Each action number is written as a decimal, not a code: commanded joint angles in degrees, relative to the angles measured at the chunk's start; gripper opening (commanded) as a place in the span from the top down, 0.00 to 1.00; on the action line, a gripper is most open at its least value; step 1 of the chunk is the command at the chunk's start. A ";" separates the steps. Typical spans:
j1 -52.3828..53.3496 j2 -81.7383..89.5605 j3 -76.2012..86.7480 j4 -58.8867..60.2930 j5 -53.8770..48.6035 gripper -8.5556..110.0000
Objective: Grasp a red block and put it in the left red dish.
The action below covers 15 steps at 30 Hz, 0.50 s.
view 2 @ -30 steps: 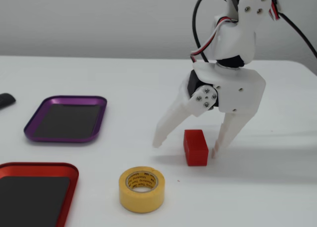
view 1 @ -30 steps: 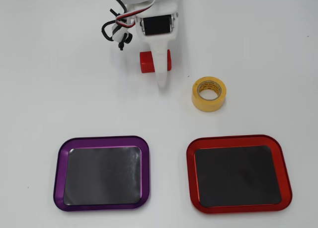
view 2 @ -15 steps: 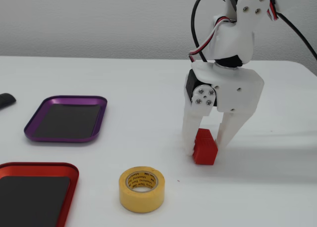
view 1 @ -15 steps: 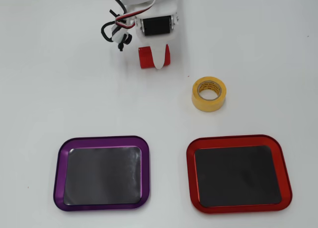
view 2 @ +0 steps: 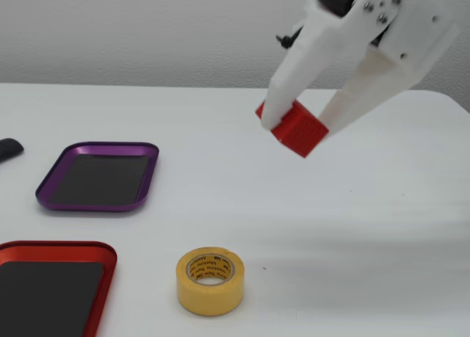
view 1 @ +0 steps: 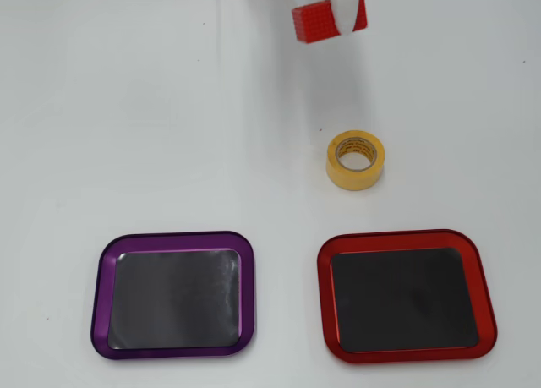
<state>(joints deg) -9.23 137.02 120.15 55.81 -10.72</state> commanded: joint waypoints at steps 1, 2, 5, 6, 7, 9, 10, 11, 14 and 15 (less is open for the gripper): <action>-3.78 8.70 2.99 -6.59 -0.18 0.93; -4.75 10.02 4.66 -9.32 -0.18 0.93; -6.24 10.63 10.20 -19.34 -0.44 0.93; -6.42 9.84 12.13 -23.64 -0.44 0.93; -6.50 8.61 13.97 -27.86 -0.53 0.93; -6.50 4.48 16.35 -36.39 -0.62 0.93; -6.33 1.67 16.96 -39.90 -0.62 0.93; -6.33 -1.67 17.05 -42.54 -0.62 0.93; -6.15 -12.30 13.45 -49.22 -0.70 0.93; -6.15 -16.00 11.34 -50.54 -0.70 0.93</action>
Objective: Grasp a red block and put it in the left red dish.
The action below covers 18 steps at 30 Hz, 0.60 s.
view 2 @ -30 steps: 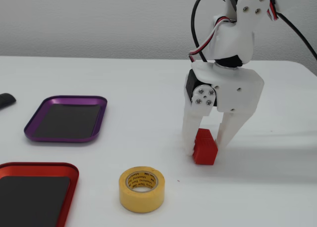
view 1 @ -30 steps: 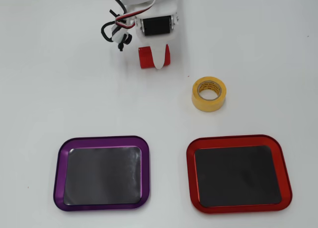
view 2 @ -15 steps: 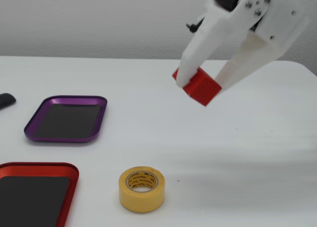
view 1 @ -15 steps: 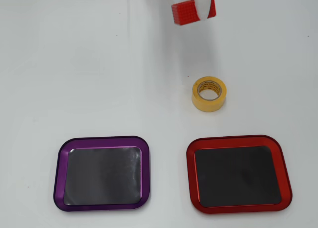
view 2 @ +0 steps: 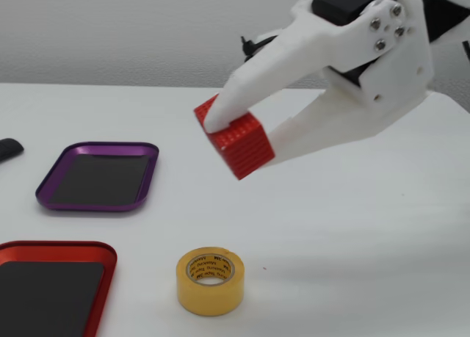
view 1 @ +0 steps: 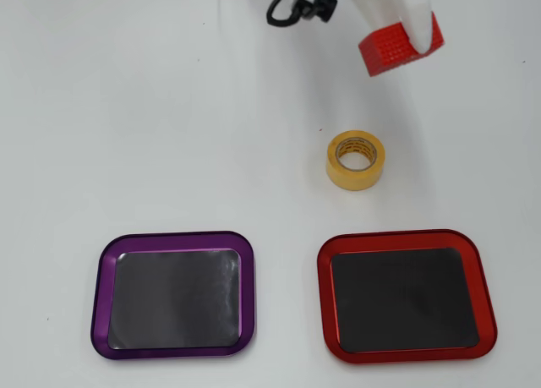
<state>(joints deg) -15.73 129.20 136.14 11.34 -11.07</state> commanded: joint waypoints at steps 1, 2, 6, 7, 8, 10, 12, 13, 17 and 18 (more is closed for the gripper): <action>0.44 -11.78 -6.86 -7.03 -0.35 0.93; 0.44 -15.29 -9.14 -7.65 -0.35 0.93; 0.00 -28.21 -19.95 -7.65 0.18 0.93; 0.00 -31.11 -22.50 -7.47 0.26 0.93; 0.00 -33.66 -25.05 -7.21 0.26 0.93; -0.09 -38.41 -29.71 -7.03 0.26 0.93; 0.18 -42.71 -34.01 -7.03 0.26 0.93; 0.35 -44.65 -36.12 -7.03 0.26 0.93; 0.35 -51.94 -43.15 -7.03 -0.09 0.93; 0.44 -53.61 -44.65 -7.03 -0.18 0.93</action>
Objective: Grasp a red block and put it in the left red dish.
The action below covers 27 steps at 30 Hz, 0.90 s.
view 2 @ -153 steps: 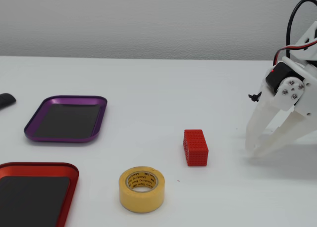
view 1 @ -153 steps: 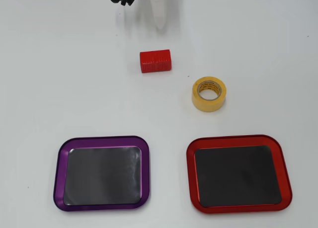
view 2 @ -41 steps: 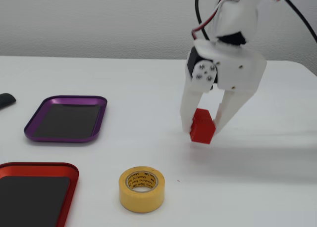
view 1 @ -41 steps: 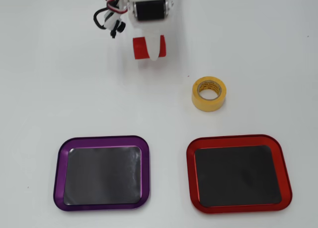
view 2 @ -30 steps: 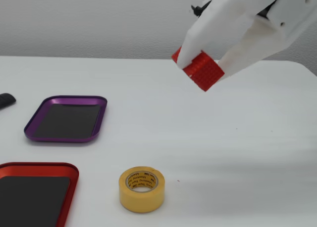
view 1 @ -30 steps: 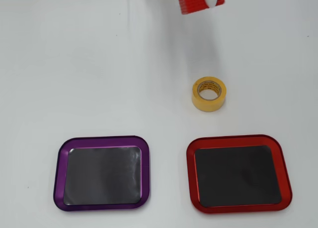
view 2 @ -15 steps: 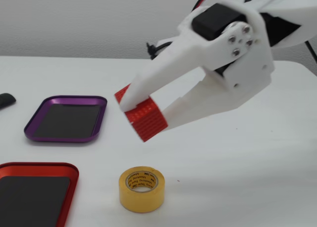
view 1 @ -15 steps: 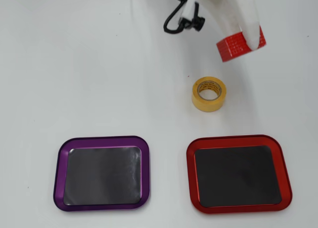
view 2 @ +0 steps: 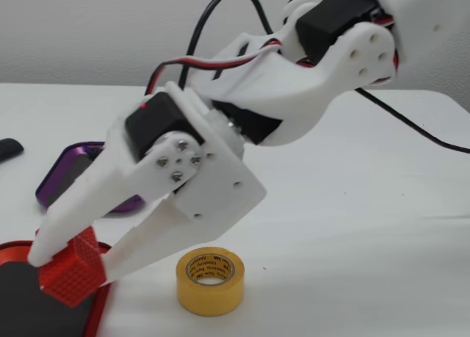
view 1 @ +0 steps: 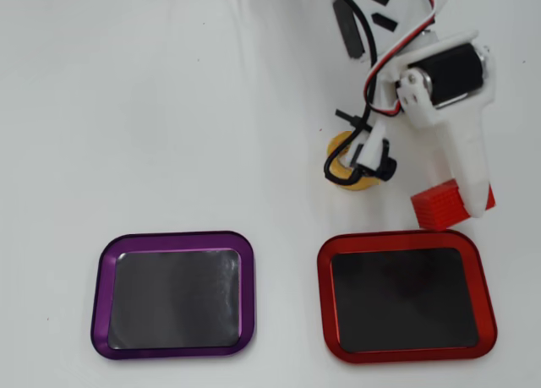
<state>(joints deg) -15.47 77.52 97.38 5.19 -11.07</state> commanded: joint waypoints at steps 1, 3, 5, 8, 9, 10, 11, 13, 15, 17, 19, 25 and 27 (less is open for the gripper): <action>0.18 -3.60 -7.38 -0.88 -0.26 0.93; 0.26 -6.86 -10.11 -0.88 -0.35 0.93; 0.62 -9.84 -12.39 -0.88 -0.44 0.93; 2.20 -12.66 -13.97 -0.88 -0.44 0.93; 2.20 -13.18 -14.06 -0.88 -0.44 0.93; 2.20 -13.45 -13.97 -0.88 -0.35 0.93; 2.20 -13.36 -13.80 -0.88 -0.35 0.93; 2.11 -13.01 -13.54 -0.79 -0.35 0.93; 2.02 -12.48 -13.54 -0.79 -0.35 0.93; 2.02 -12.04 -13.45 -0.79 -0.35 0.93; 2.02 -11.51 -13.45 -0.79 -0.26 0.92; 2.11 -10.20 -13.97 7.91 -0.09 0.82; 2.20 -9.93 -14.15 10.46 0.09 0.80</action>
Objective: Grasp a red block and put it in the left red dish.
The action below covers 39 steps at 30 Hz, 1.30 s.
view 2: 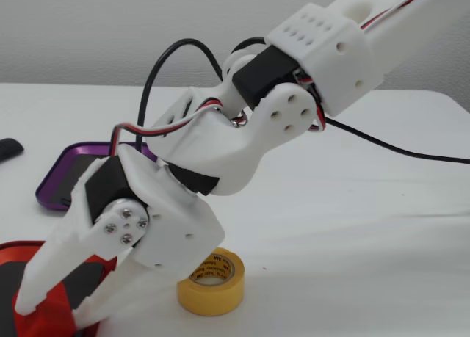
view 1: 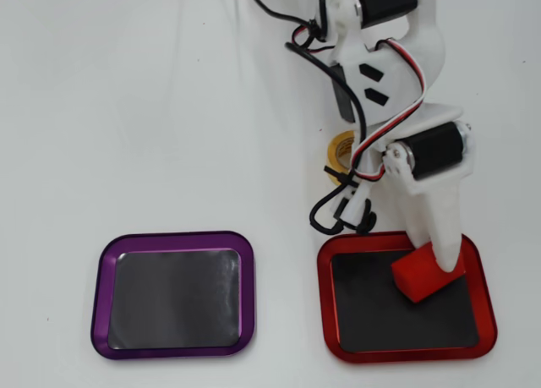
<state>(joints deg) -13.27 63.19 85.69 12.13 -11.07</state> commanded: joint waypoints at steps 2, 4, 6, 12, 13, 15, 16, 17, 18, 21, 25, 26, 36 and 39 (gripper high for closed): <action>0.00 5.27 -2.46 5.10 0.09 0.79; 0.00 6.86 -2.37 6.86 0.18 0.79; -0.18 9.14 -2.37 10.55 0.09 0.79; -0.53 19.51 -2.37 23.91 -0.09 0.78; -0.44 21.45 -2.46 26.19 0.18 0.77; -0.35 25.14 -2.46 30.94 0.26 0.75; -0.26 26.98 -2.46 33.49 0.35 0.75; -0.26 28.74 -2.37 36.30 0.35 0.75; -0.18 30.50 -2.20 39.02 0.35 0.75; -0.18 35.33 -1.93 46.23 0.35 0.75; 0.00 42.98 -1.41 57.92 0.35 0.75; 0.00 45.00 -1.41 61.17 0.62 0.75; 7.47 73.30 14.77 70.75 7.12 0.75; 10.99 84.73 25.05 70.49 7.12 0.75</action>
<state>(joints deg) -4.31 137.02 103.80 82.53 -4.31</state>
